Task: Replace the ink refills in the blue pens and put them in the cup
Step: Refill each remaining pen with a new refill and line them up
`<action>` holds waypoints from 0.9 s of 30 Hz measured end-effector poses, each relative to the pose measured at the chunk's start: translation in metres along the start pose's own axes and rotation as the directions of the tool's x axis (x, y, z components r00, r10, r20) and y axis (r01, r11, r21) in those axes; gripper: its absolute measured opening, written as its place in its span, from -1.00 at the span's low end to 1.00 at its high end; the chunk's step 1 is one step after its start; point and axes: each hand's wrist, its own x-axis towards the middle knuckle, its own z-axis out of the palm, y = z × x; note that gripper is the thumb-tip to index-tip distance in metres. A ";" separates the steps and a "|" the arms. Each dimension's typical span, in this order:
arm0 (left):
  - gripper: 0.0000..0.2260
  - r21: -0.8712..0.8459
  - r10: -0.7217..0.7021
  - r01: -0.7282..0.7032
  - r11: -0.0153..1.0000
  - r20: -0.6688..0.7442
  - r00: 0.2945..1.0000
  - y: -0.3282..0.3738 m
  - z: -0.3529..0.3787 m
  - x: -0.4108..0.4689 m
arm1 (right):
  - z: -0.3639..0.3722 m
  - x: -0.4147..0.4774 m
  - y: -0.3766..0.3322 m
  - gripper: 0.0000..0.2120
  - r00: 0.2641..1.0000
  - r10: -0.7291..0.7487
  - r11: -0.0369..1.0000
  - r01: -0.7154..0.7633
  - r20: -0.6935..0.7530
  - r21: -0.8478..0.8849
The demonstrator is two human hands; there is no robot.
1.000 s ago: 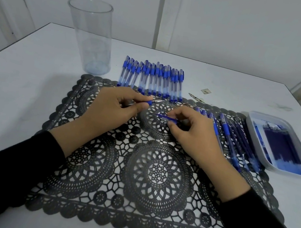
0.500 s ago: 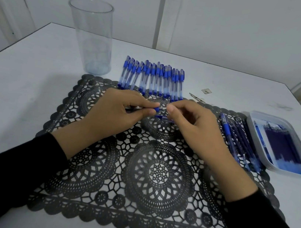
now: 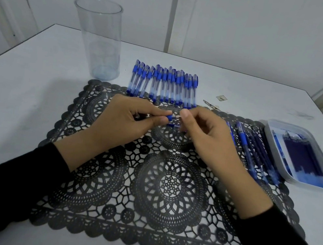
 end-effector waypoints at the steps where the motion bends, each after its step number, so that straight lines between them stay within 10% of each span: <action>1: -0.77 0.003 -0.001 0.001 1.000 0.004 1.000 0.000 0.000 0.000 | 0.001 0.000 0.001 -0.80 1.000 0.007 1.000 -0.007 0.019 0.003; 27: -0.79 0.057 -0.010 0.007 0.998 0.063 0.998 -0.003 -0.001 -0.001 | -0.002 0.002 0.007 -0.96 0.996 0.042 0.993 -0.050 0.073 0.110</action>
